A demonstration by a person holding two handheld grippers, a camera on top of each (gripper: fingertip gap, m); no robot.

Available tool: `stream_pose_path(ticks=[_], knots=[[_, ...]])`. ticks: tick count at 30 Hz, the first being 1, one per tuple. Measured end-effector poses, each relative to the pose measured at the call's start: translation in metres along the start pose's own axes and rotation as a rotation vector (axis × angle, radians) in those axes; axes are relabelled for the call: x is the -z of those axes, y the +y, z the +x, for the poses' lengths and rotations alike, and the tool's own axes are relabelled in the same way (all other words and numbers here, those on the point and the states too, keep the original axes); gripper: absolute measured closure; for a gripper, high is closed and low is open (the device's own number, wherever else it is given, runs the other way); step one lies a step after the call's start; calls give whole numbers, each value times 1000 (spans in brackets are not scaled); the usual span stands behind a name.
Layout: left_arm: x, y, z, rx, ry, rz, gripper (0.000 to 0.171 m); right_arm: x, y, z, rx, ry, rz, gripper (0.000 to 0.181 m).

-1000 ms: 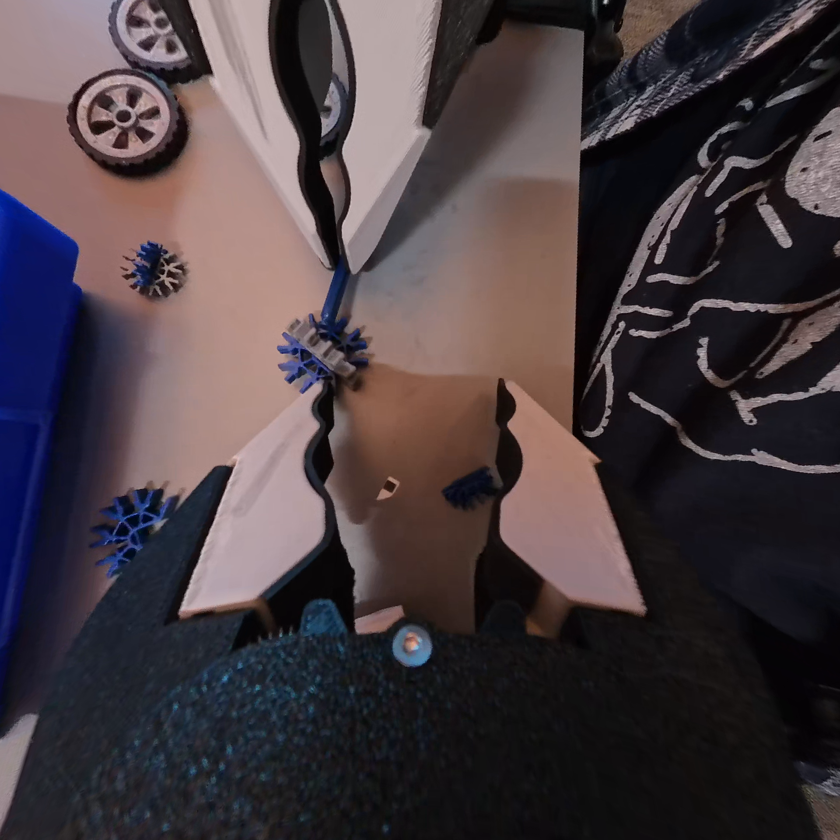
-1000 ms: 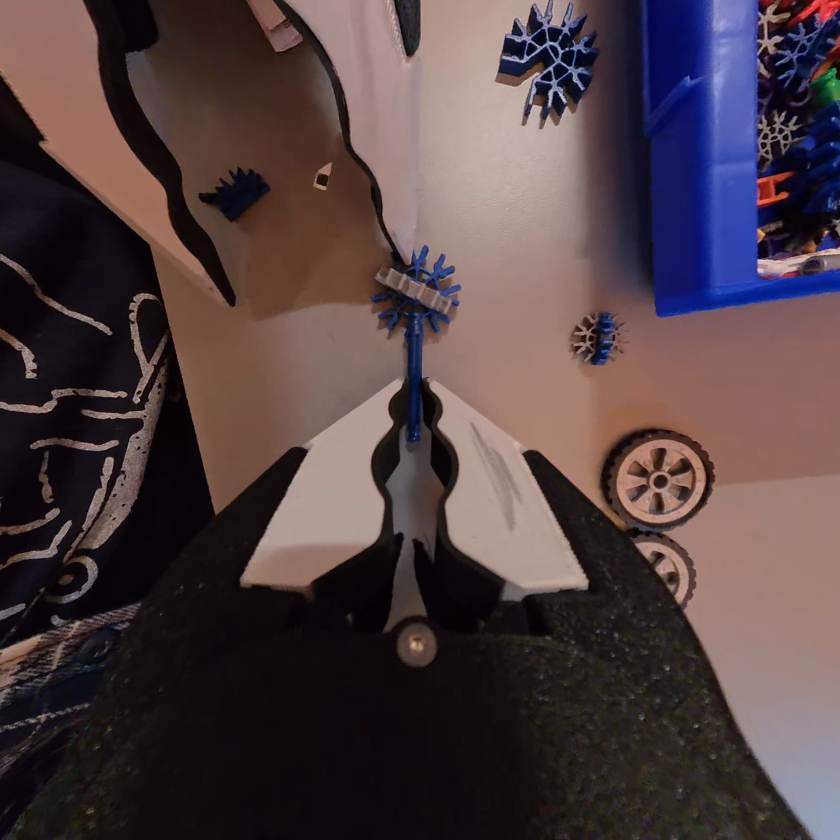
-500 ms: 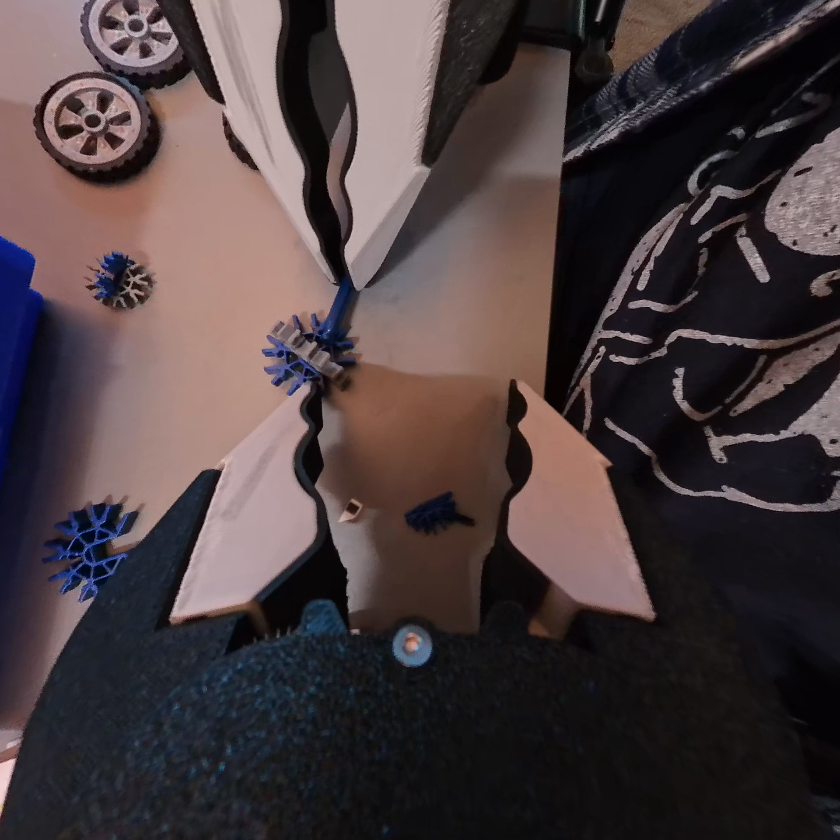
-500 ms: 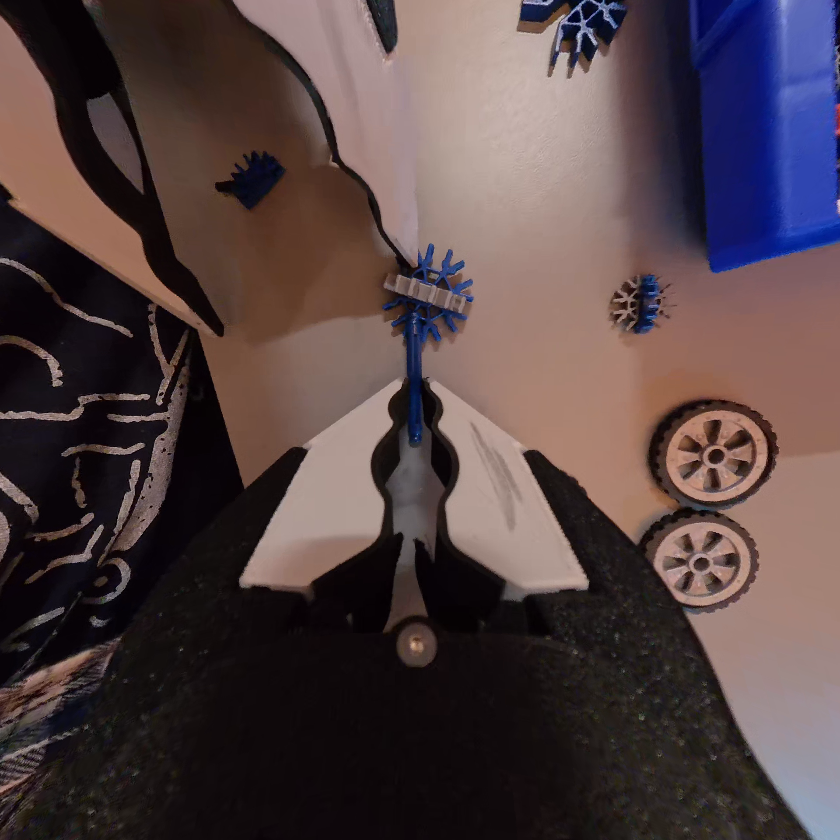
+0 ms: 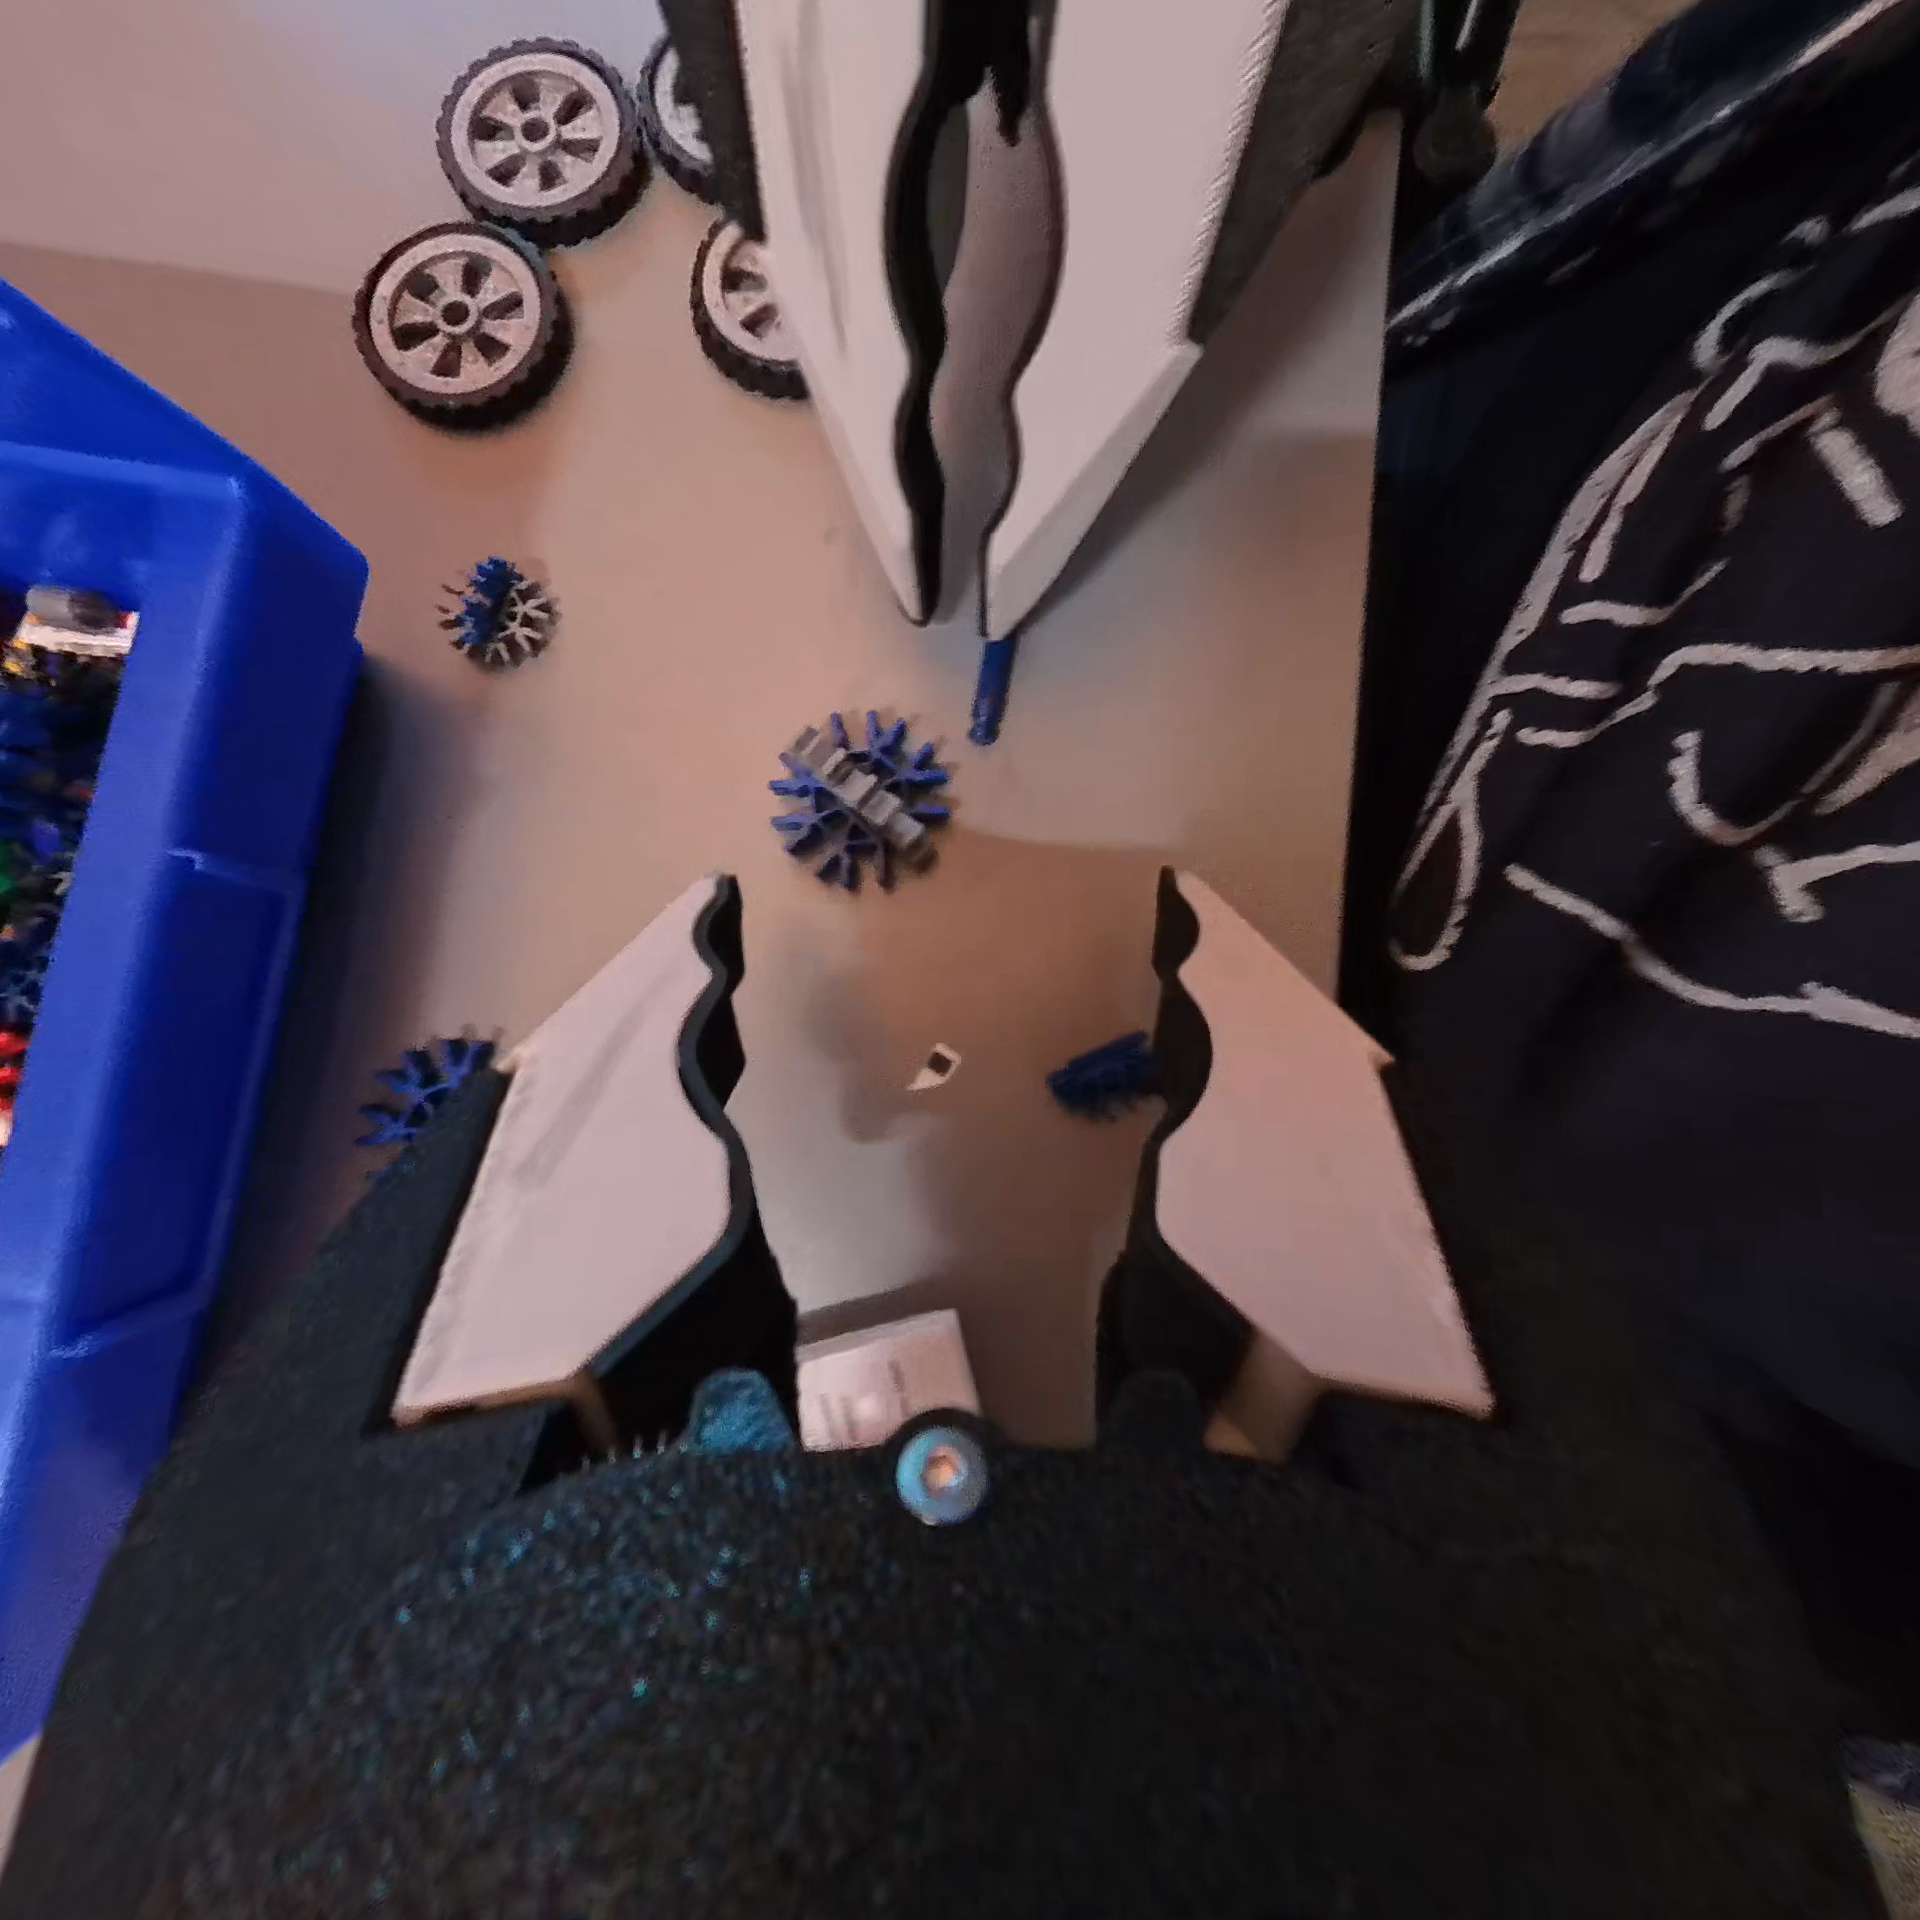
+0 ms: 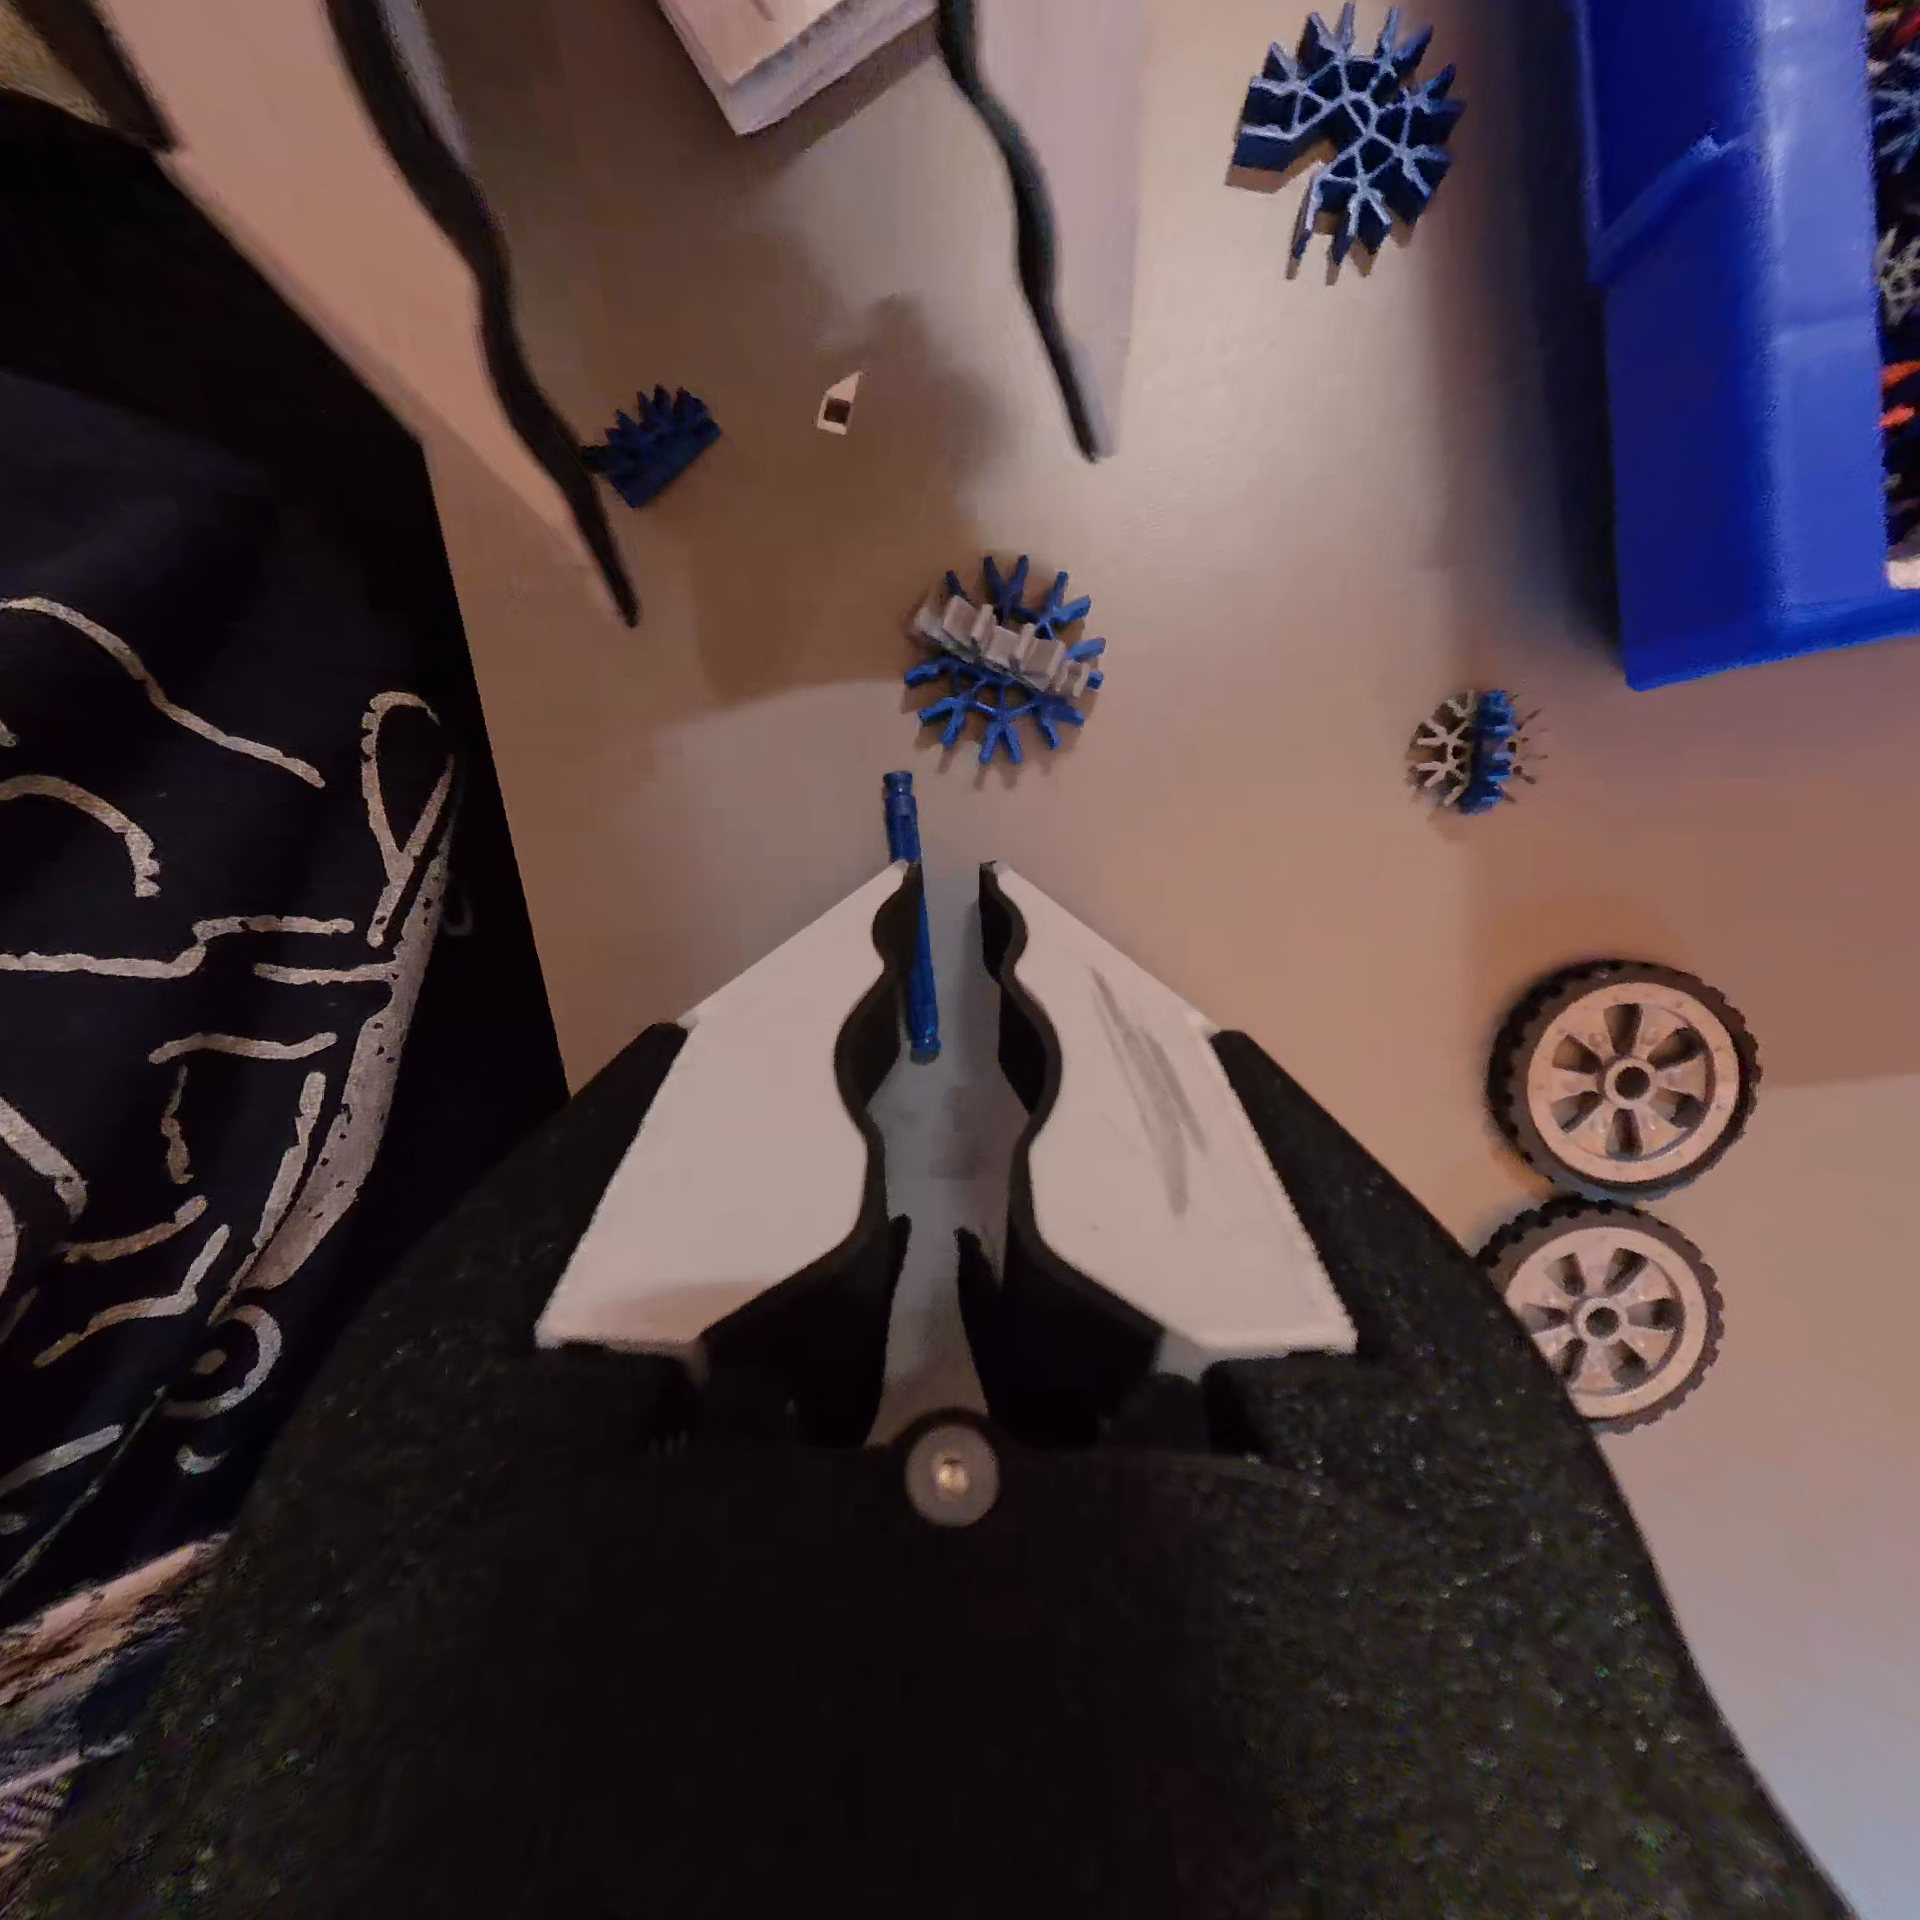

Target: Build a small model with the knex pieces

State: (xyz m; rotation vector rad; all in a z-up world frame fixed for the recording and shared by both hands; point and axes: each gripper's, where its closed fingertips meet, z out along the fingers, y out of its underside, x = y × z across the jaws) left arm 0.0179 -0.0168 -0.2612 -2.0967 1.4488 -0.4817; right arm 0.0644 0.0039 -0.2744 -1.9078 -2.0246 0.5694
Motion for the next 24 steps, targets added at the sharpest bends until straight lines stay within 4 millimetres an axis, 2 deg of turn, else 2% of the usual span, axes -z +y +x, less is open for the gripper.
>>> stream_pose_path(ticks=[5,10,17,24], knots=[[-1,-4,-20,-101,-34,-14,101,-3,-2,-9,32,-25,13,169],[-13,-5,-19,-158,41,-37,109,-1,-2,-16,50,-31,36,166],[-28,-1,-19,-146,48,-64,133,-9,0,-7,32,32,60,176],[-31,-5,-27,-33,-12,-40,134,-2,-5,10,-53,65,110,176]])
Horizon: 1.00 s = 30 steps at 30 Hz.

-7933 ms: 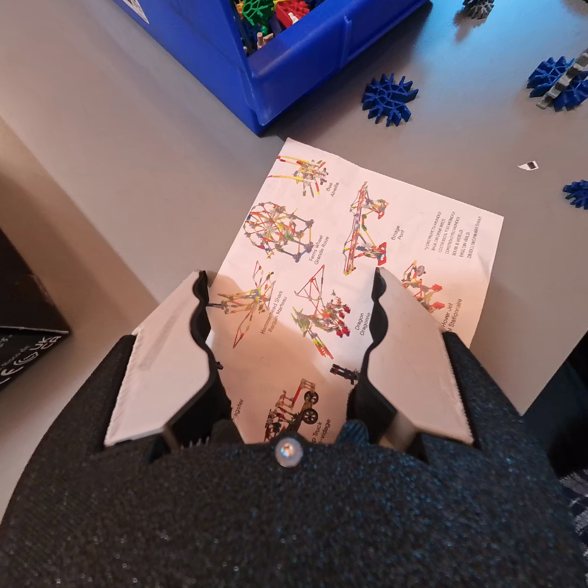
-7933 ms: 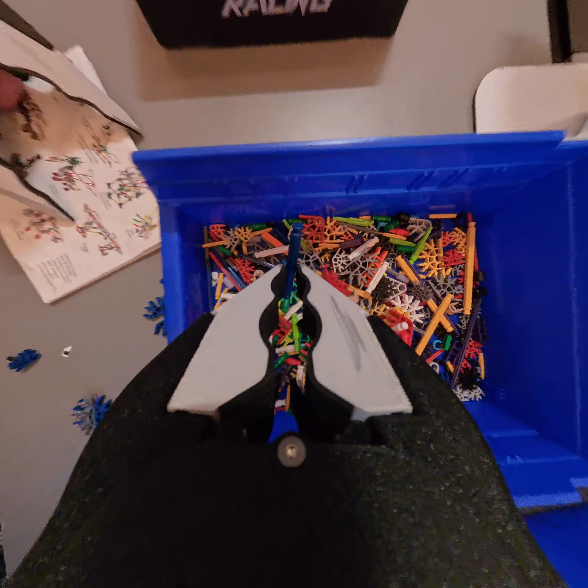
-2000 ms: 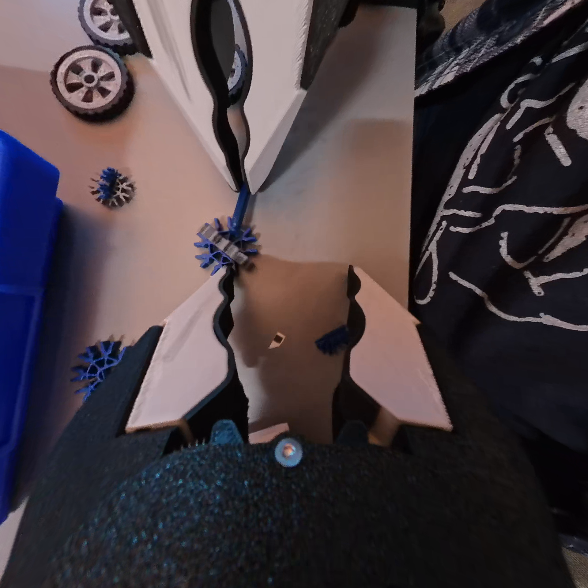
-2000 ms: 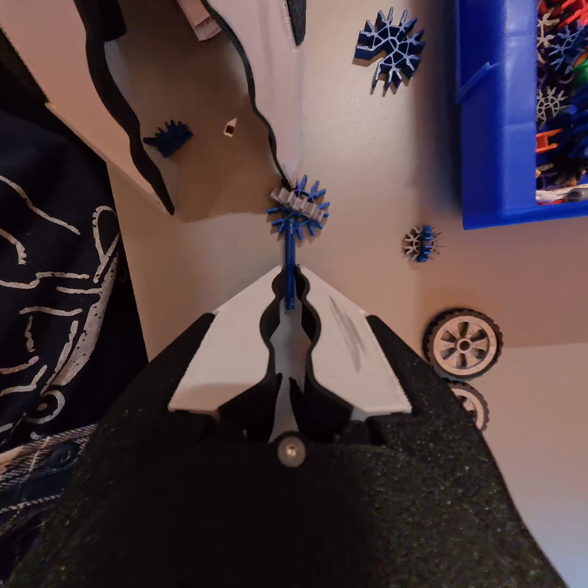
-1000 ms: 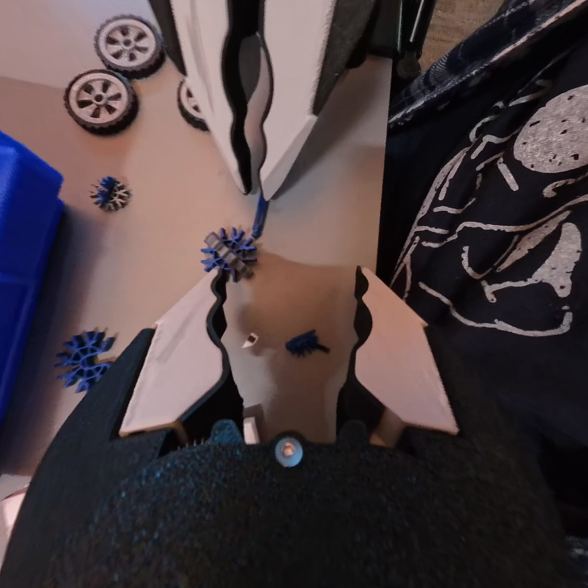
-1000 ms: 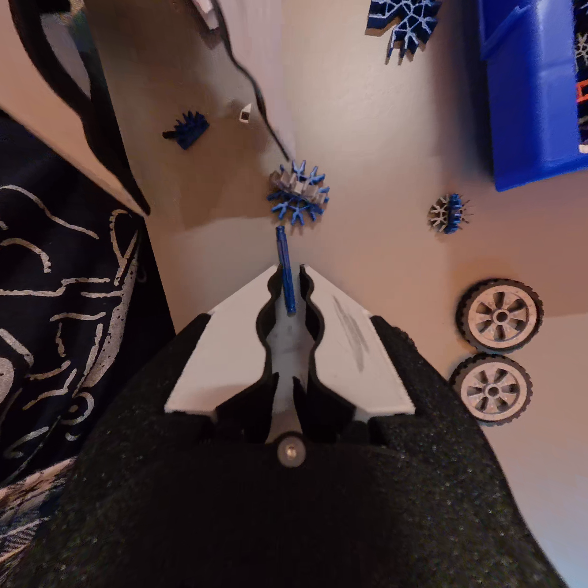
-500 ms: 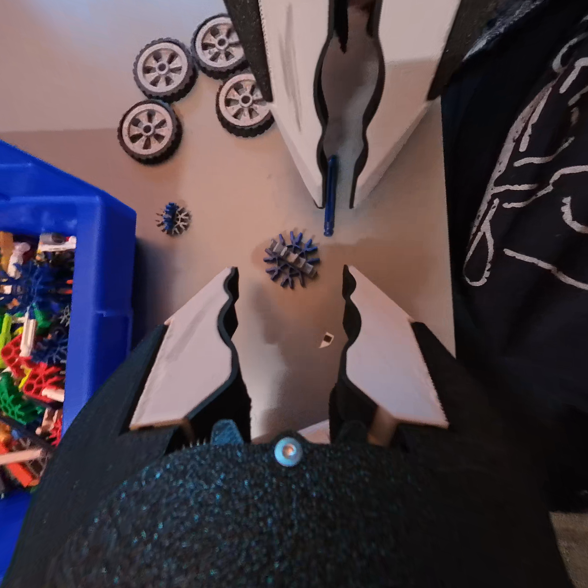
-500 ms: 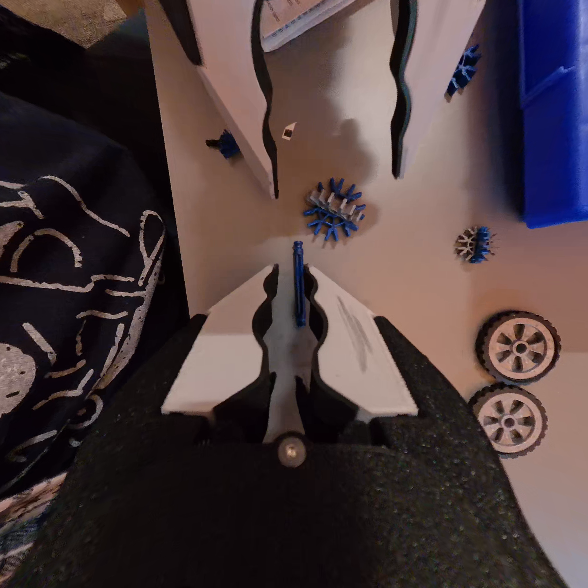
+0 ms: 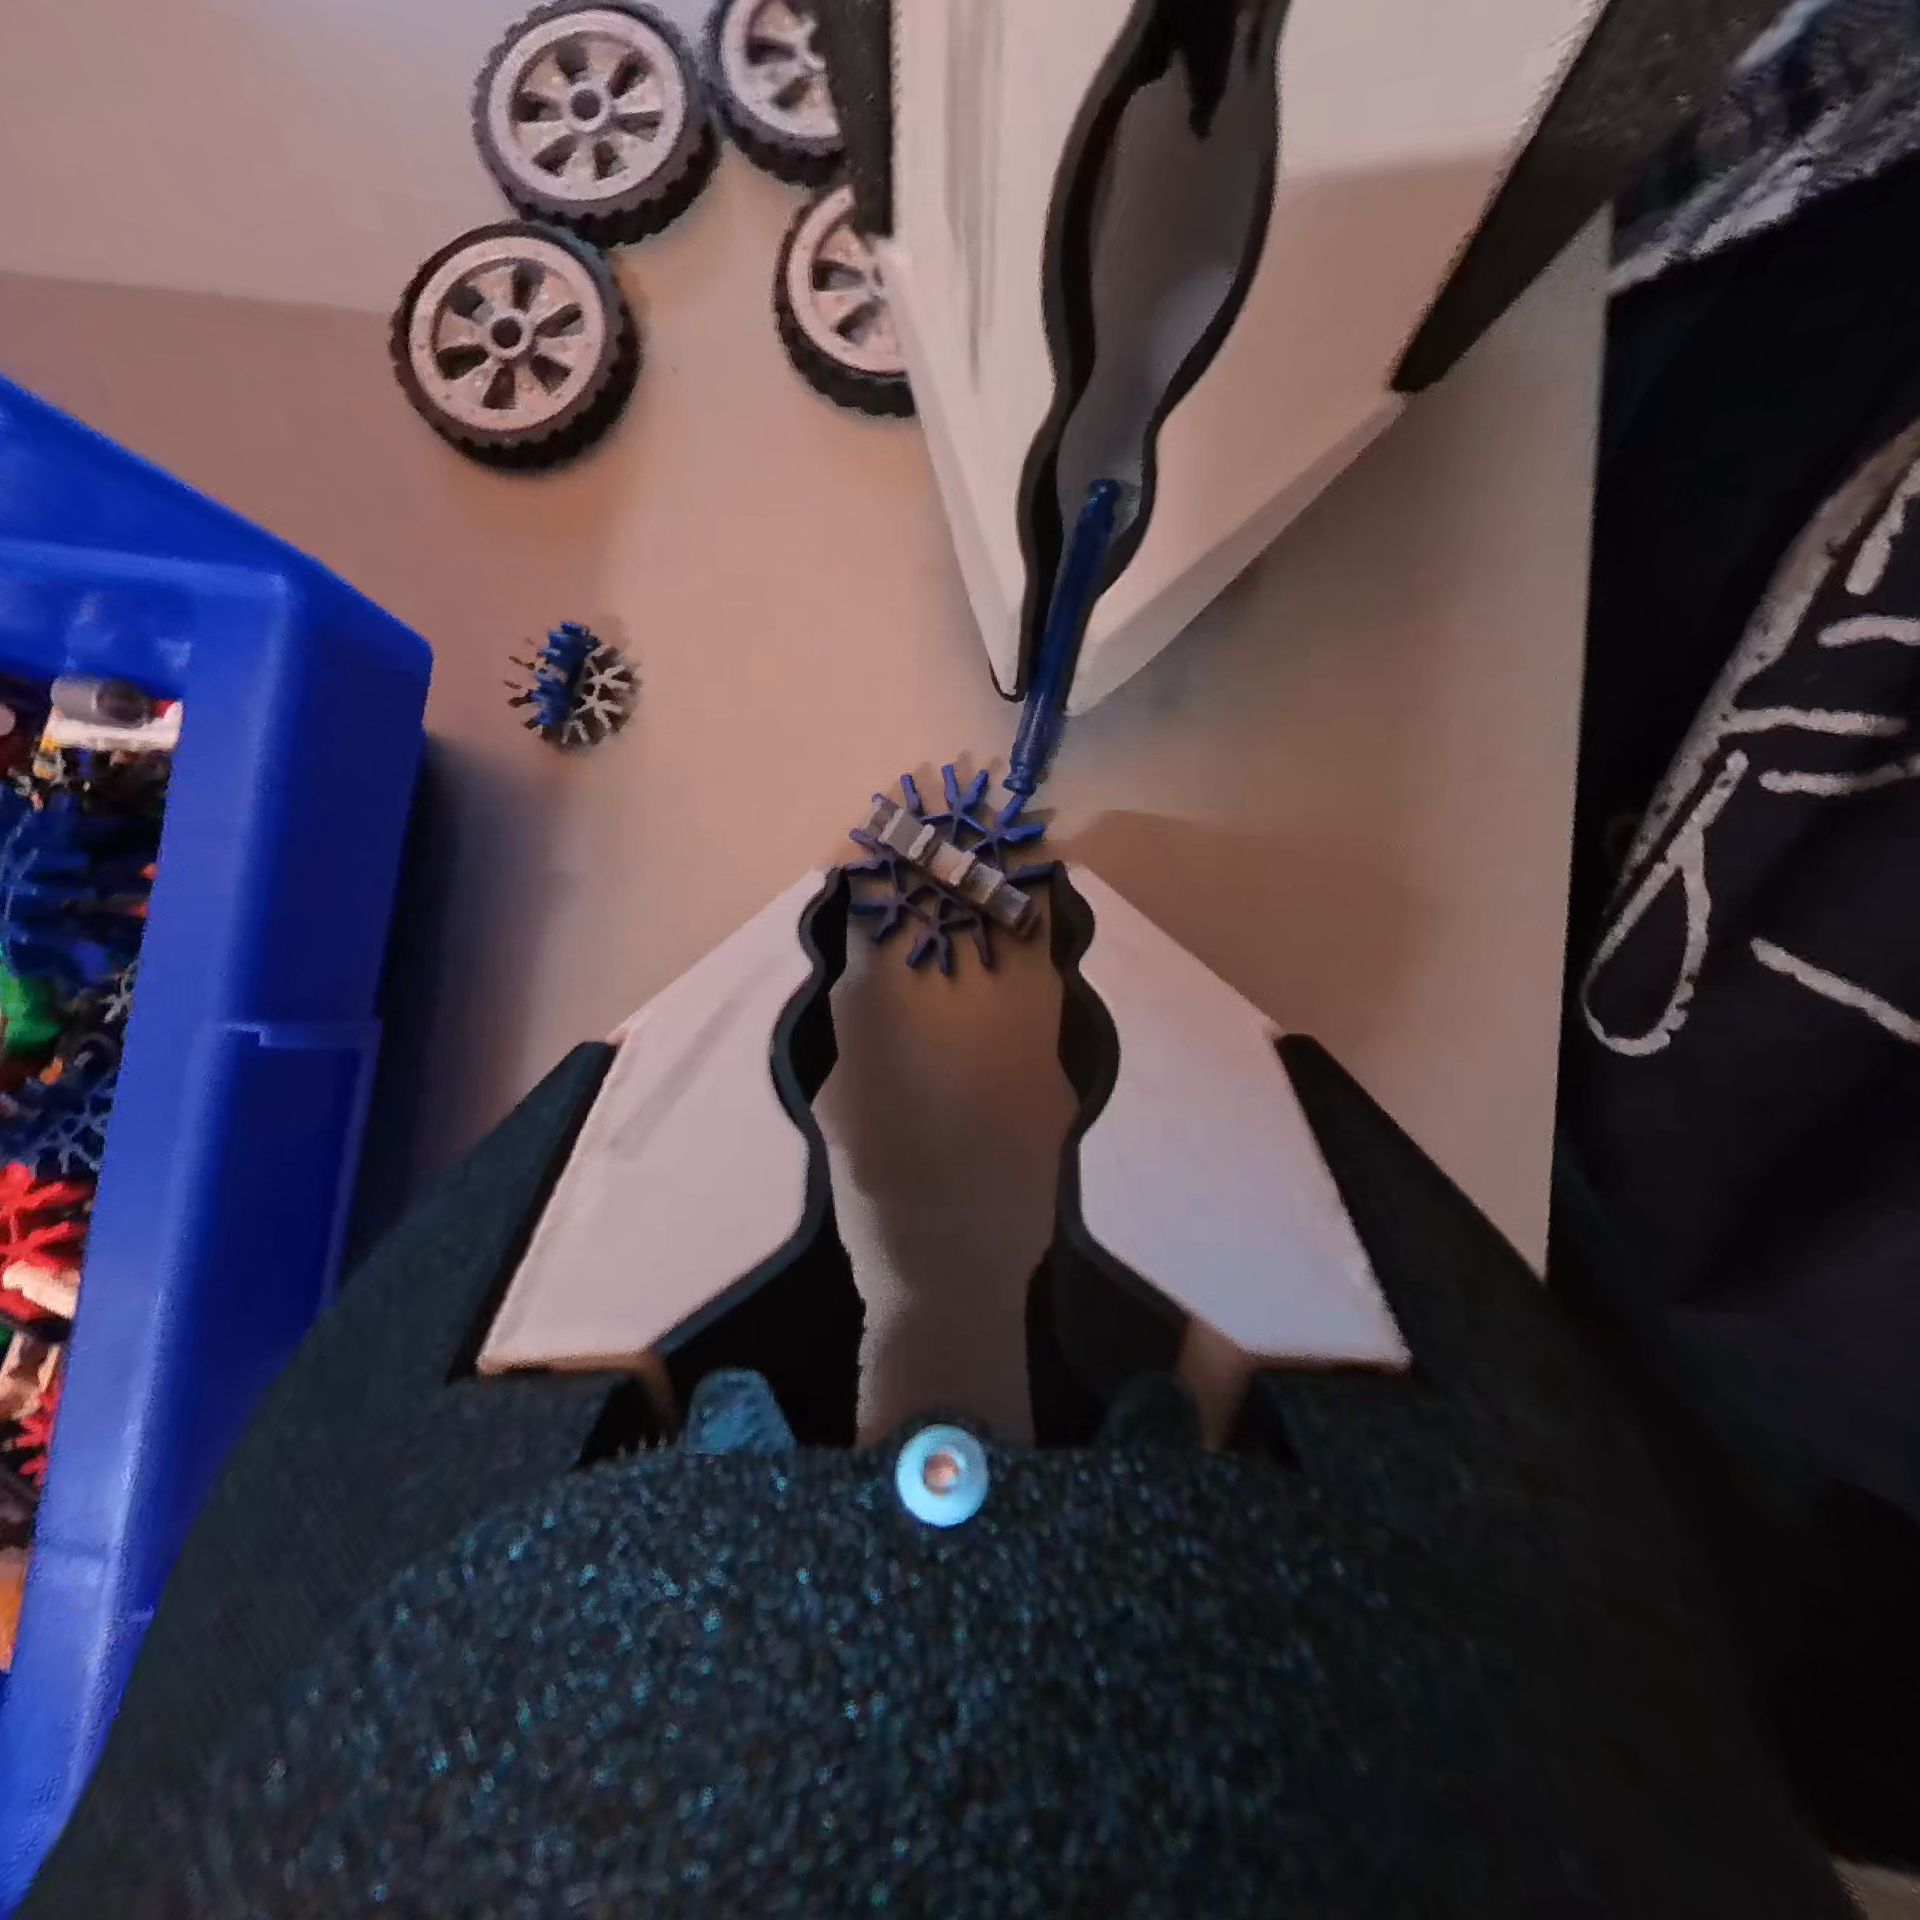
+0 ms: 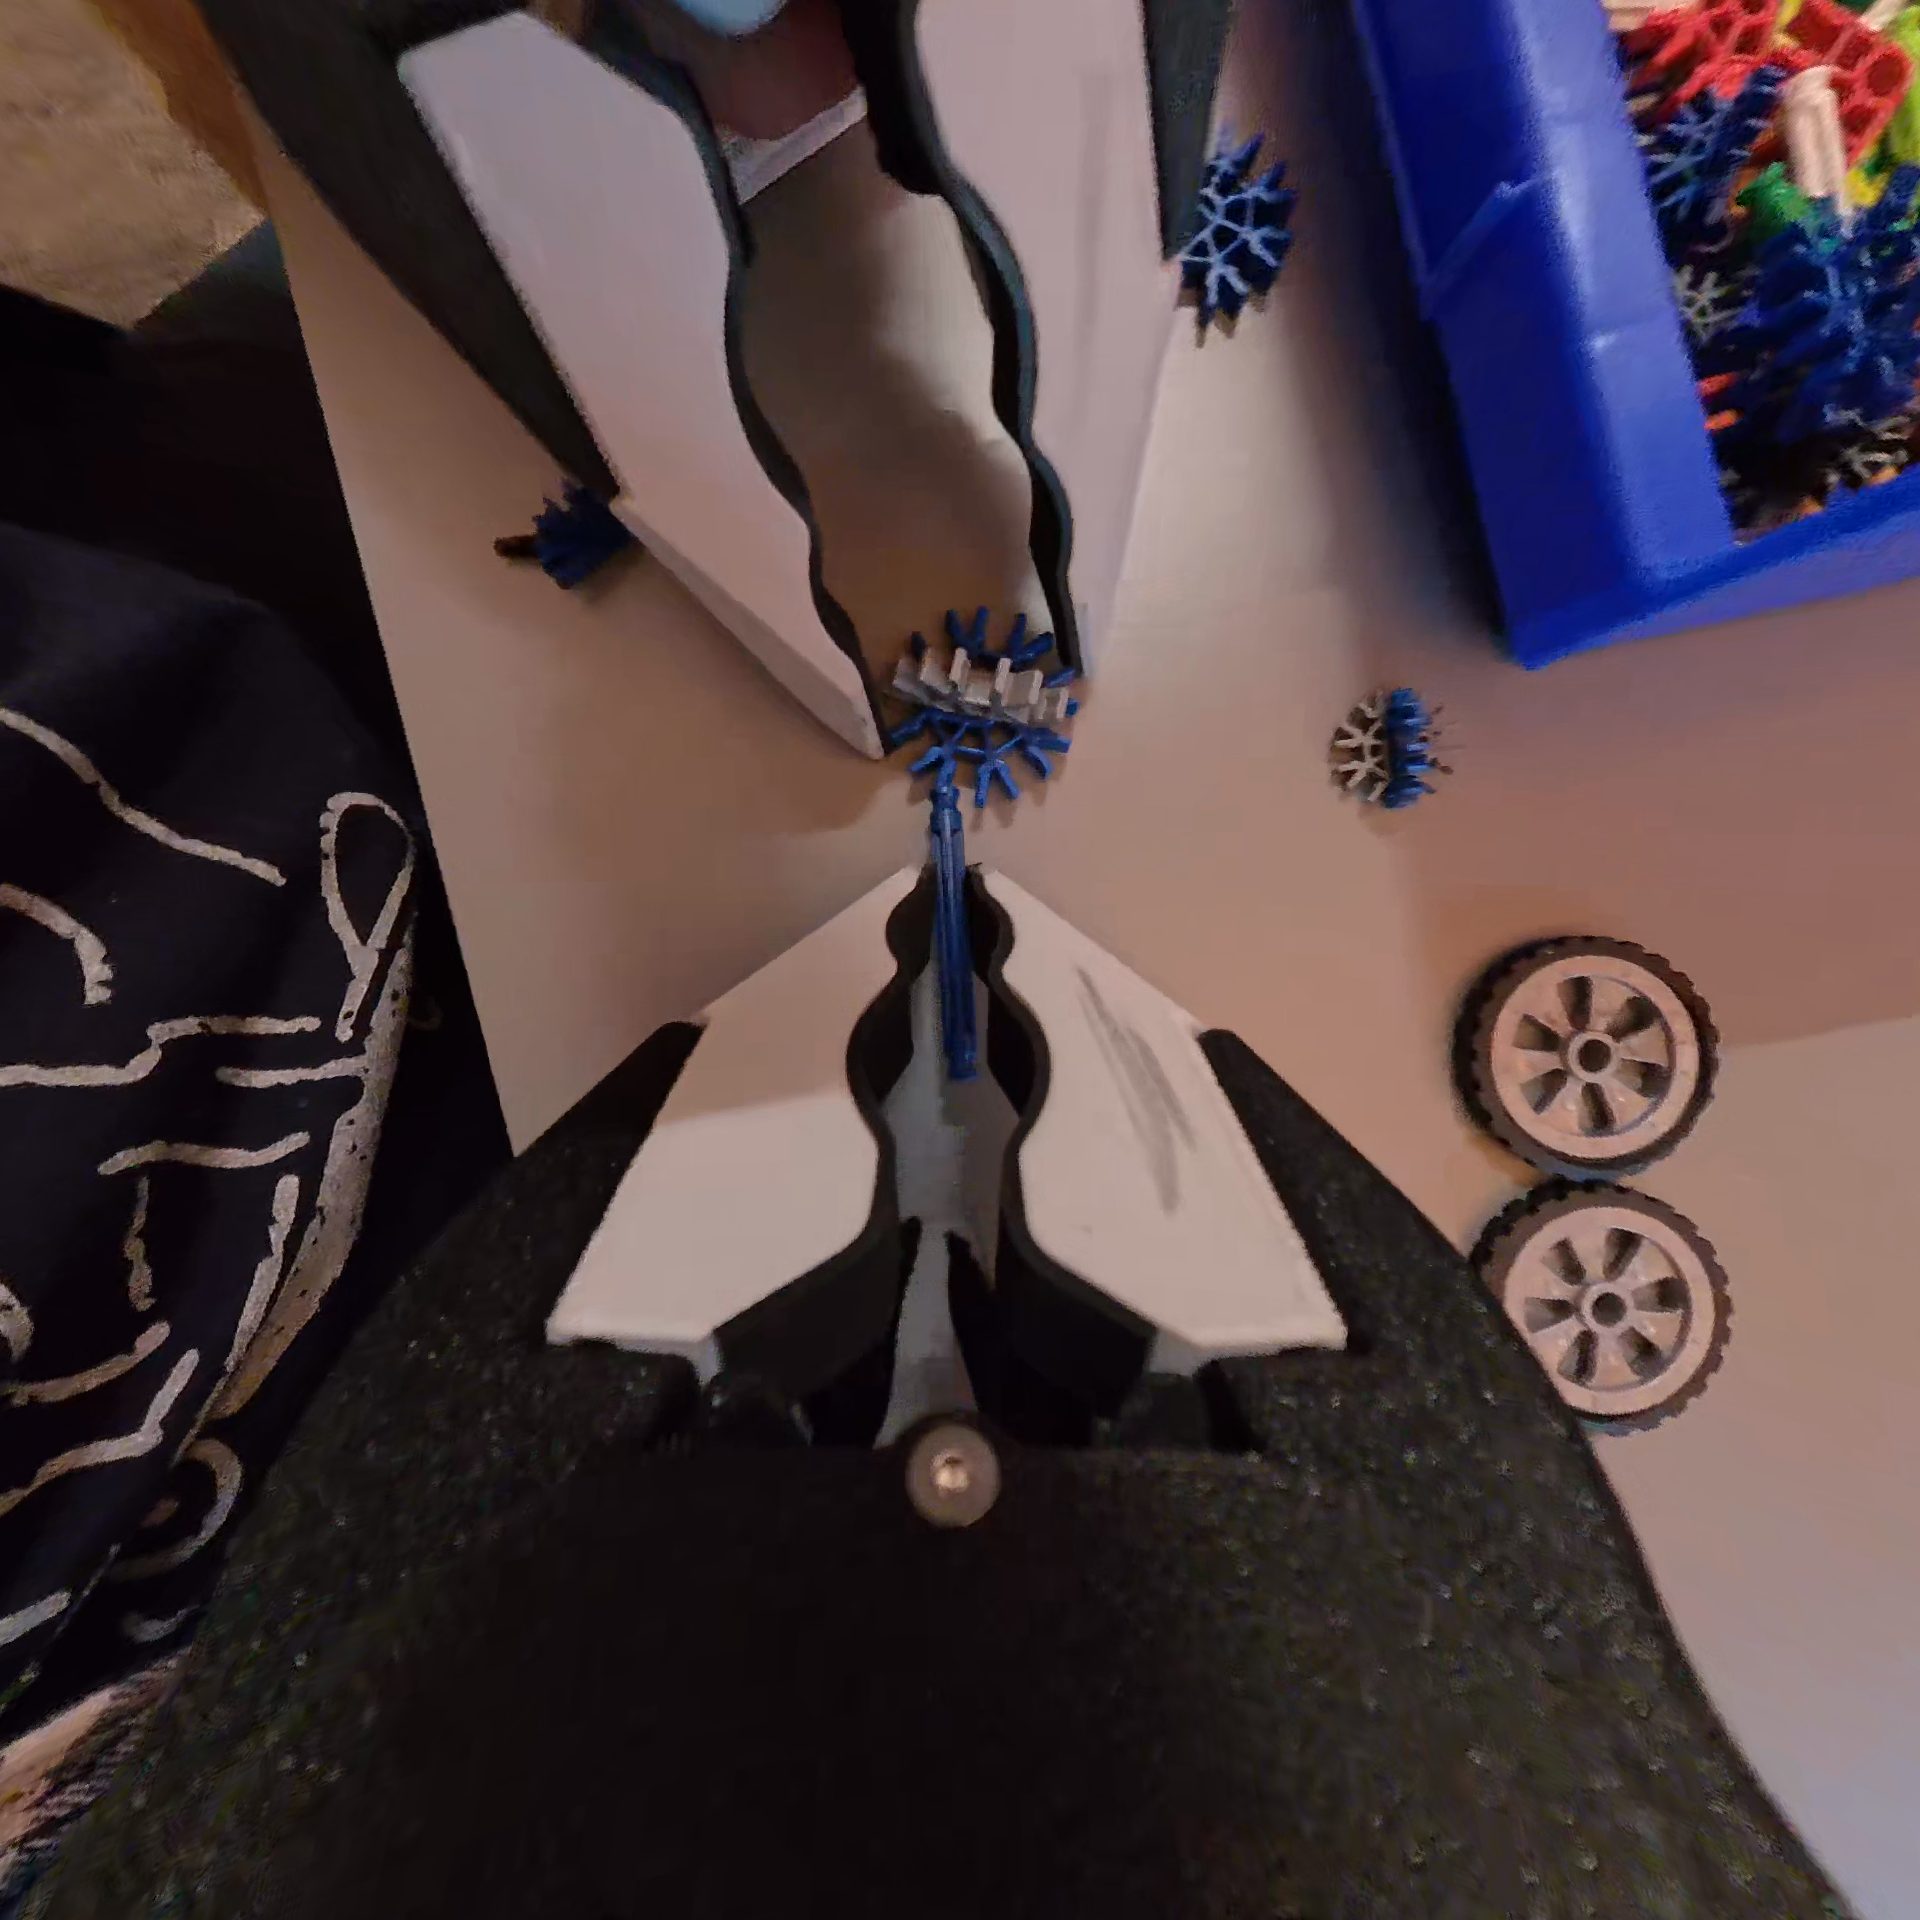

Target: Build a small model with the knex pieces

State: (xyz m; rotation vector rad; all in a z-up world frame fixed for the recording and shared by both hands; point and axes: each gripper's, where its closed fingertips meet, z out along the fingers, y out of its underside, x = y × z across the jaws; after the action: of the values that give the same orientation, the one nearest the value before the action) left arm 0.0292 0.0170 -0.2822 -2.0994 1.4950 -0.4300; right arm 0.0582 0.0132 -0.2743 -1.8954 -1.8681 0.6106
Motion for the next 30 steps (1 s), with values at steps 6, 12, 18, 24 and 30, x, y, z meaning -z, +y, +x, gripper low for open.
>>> stream_pose_path(ticks=[6,12,18,24,30], knots=[[-1,-1,-8,86,-67,0,134,0,-3,11,-48,34,27,177],[-2,-3,-6,79,-69,4,134,0,-10,14,-75,38,56,177],[-3,-4,-5,85,-69,10,134,-4,-4,16,-72,54,24,176],[-3,-5,-6,86,-76,11,134,-4,-4,10,-54,44,3,176],[-3,-5,-6,86,-82,15,134,-6,-1,11,-59,42,-18,176]])
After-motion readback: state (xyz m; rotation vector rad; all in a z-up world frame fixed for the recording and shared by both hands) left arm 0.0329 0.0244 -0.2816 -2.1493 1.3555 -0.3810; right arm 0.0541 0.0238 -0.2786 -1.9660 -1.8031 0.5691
